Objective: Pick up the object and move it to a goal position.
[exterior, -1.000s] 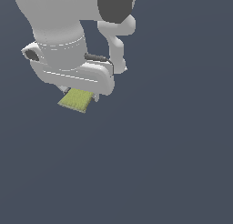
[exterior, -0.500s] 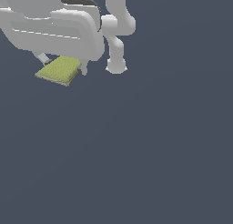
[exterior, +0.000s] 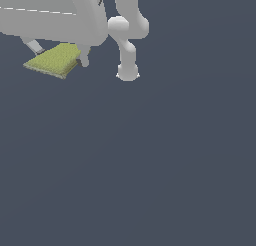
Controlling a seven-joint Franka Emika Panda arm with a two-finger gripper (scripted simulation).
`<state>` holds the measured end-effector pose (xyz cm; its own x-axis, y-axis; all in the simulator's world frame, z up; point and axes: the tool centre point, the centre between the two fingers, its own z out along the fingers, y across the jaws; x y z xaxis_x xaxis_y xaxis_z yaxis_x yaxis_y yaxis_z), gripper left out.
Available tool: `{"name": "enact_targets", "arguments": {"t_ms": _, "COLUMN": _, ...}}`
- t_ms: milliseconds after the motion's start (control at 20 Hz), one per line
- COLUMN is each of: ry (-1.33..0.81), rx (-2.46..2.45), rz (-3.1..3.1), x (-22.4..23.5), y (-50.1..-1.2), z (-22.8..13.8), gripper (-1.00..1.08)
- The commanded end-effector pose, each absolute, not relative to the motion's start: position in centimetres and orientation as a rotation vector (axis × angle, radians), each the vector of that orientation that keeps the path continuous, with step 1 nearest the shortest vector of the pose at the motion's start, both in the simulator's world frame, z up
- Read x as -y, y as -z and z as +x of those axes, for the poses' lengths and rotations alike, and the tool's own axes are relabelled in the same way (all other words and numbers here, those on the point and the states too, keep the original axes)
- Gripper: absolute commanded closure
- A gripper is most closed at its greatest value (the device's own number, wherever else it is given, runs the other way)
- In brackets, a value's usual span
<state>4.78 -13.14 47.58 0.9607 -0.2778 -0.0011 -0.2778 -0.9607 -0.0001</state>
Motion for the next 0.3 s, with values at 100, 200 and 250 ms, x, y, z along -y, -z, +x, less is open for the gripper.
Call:
{"name": "enact_targets", "arguments": {"t_ms": 100, "ry": 0.0, "rx": -0.44, "rz": -3.11, "x": 13.24, "y": -48.14, "z": 4.8, "gripper": 1.08}}
{"name": "enact_targets", "arguments": {"t_ms": 200, "ry": 0.0, "rx": -0.44, "rz": -3.11, "x": 13.24, "y": -48.14, "z": 4.83, "gripper": 1.08}}
{"name": "enact_targets", "arguments": {"t_ms": 250, "ry": 0.0, "rx": -0.44, "rz": -3.11, "x": 13.23, "y": -48.13, "z": 4.84, "gripper": 1.08}}
